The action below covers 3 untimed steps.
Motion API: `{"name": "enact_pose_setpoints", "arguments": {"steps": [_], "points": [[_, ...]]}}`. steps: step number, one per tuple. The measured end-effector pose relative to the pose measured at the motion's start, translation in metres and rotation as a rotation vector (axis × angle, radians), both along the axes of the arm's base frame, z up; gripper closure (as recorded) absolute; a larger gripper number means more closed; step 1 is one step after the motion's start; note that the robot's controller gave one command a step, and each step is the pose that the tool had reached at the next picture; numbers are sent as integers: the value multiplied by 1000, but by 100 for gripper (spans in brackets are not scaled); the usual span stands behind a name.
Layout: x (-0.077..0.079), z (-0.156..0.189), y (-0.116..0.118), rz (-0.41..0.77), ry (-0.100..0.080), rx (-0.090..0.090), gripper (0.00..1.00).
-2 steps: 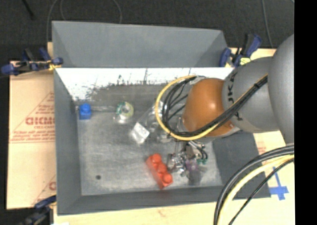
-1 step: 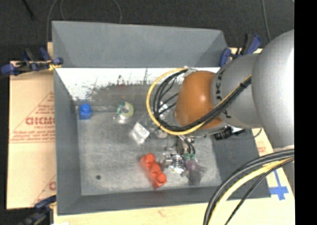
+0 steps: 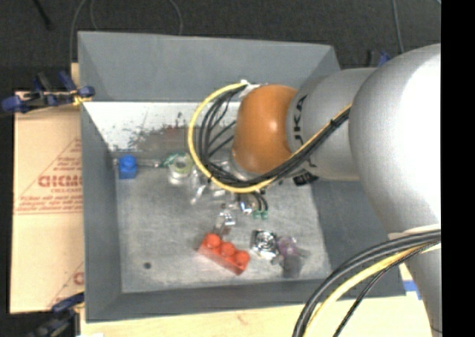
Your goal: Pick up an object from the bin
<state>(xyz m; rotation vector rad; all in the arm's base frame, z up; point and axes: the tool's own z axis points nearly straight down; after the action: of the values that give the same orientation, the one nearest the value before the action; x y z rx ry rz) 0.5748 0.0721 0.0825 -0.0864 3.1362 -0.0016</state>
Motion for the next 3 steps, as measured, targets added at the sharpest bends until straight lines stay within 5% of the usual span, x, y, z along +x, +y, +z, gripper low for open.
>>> {"name": "enact_pose_setpoints", "arguments": {"steps": [1, 2, 3], "points": [[-82, 4, -40, 49, -50, 2, 0], [-60, 73, 26, 25, -9, 6, 0], [-79, -6, -47, 115, 0, -1, 0]]}}
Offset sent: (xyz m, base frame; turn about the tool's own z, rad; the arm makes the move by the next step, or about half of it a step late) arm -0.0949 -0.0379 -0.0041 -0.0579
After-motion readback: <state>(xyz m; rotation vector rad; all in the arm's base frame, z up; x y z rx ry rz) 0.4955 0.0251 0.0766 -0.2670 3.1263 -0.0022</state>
